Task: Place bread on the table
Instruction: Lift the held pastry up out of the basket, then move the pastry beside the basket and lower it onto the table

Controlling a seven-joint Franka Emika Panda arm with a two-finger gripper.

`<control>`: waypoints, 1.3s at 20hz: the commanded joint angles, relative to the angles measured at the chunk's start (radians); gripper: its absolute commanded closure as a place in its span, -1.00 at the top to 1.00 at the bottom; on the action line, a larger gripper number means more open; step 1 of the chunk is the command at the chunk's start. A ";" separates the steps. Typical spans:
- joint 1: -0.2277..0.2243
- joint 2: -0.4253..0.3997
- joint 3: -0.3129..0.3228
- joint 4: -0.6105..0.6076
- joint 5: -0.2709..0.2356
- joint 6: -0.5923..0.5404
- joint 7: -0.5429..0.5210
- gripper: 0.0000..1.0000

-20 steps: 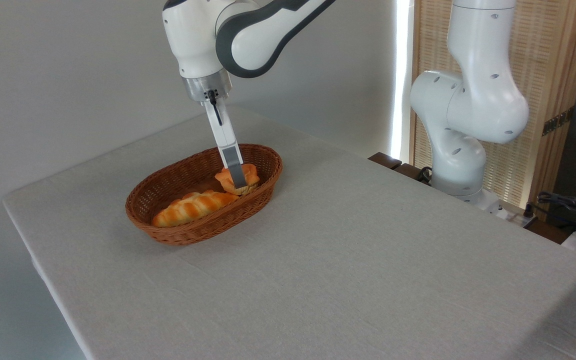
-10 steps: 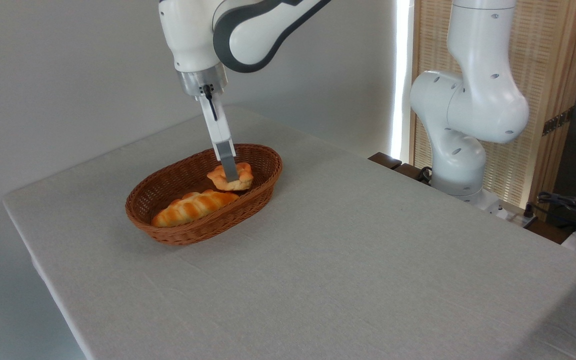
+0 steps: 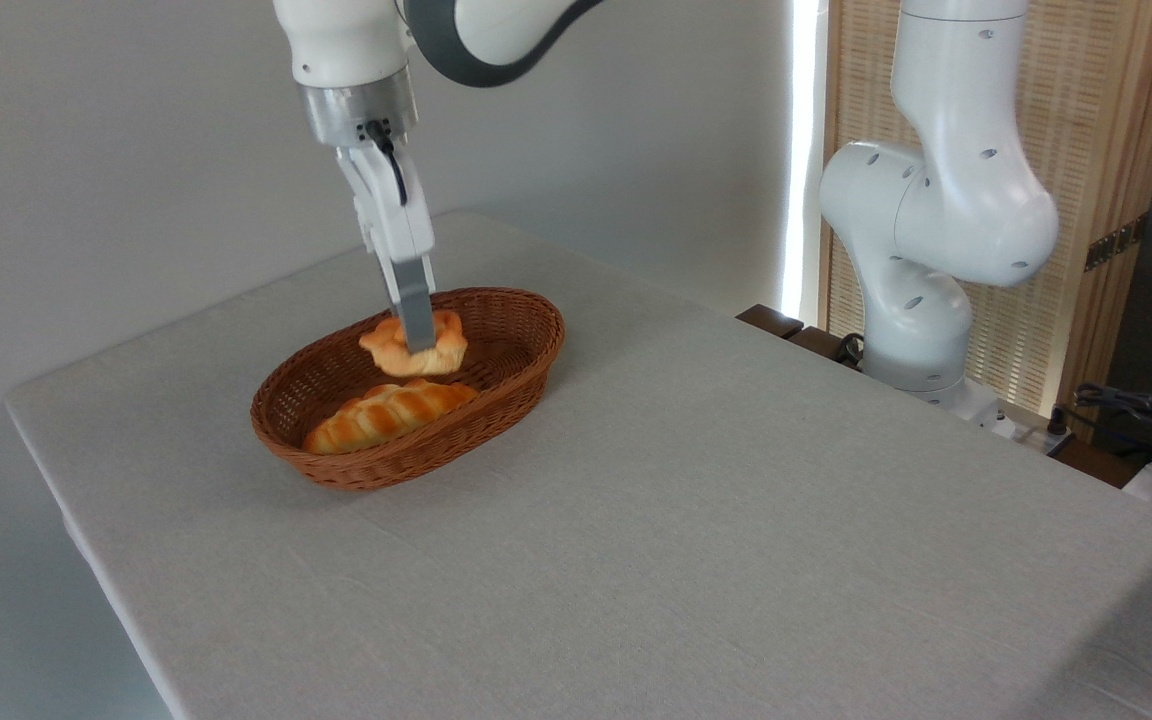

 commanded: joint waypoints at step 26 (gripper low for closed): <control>0.002 0.128 0.240 0.145 -0.008 -0.032 0.210 1.00</control>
